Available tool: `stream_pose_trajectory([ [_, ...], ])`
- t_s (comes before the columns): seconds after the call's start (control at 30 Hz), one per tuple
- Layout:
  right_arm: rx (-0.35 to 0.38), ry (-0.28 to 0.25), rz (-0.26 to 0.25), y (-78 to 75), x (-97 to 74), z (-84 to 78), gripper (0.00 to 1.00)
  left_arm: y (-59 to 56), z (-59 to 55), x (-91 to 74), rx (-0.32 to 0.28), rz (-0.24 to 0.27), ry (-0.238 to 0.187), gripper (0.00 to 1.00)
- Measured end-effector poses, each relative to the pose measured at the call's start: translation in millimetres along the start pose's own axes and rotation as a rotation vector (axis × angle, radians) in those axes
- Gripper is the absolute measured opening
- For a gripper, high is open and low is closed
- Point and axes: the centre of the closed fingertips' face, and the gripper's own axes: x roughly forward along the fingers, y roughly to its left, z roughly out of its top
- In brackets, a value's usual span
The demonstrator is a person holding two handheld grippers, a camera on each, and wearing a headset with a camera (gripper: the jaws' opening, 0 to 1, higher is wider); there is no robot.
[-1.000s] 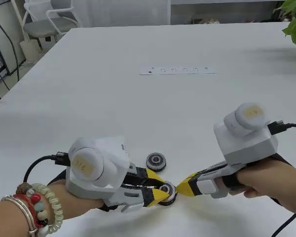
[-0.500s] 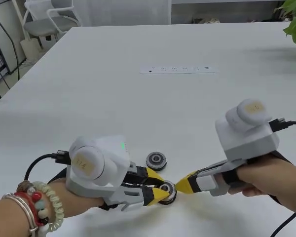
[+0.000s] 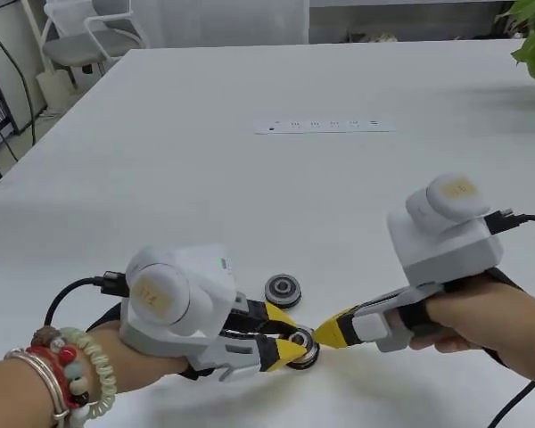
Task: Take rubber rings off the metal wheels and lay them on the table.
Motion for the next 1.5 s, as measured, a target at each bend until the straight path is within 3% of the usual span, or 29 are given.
stream_pose_trajectory([
  [1.5, -0.018, -0.031, 0.042, 6.6, -1.7, 5.0, 0.0, -0.5, 0.8, 1.6, 0.0, -0.004, -0.003, 0.08],
])
